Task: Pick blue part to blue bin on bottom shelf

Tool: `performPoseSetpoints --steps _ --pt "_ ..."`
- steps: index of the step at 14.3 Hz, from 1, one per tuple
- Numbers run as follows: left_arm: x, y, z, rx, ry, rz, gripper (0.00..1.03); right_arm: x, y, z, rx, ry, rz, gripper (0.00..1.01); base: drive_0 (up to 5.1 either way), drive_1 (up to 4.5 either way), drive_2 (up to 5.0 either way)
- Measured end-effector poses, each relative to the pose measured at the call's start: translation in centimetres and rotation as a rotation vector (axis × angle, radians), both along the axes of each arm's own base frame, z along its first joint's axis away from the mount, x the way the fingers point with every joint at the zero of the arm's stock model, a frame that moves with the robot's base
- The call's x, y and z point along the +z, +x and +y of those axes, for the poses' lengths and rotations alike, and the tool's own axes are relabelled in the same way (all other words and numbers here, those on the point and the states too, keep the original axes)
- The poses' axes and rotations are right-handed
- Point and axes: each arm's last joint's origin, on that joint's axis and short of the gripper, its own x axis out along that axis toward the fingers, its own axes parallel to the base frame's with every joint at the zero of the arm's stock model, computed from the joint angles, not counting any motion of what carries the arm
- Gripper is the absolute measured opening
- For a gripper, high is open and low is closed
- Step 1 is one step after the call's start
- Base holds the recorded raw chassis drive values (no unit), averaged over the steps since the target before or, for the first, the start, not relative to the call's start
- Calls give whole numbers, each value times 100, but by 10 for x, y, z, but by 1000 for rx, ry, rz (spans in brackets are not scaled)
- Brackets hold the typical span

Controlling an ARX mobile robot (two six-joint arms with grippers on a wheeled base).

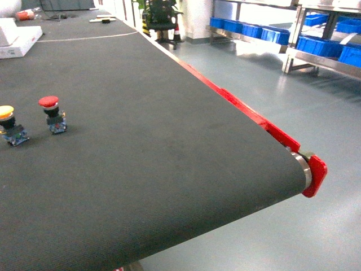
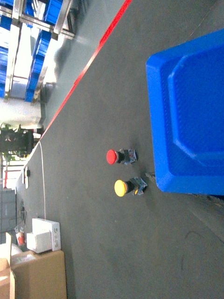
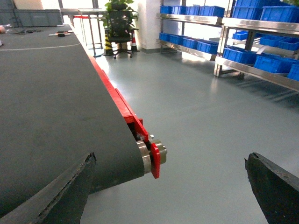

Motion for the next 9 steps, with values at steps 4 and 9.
performPoseSetpoints --steps 4,9 --pt "0 0 0 0 0 0 44 0 0 0 0 0 0 98 -150 -150 -150" --pt "0 0 0 0 0 0 44 0 0 0 0 0 0 98 -150 -150 -150"
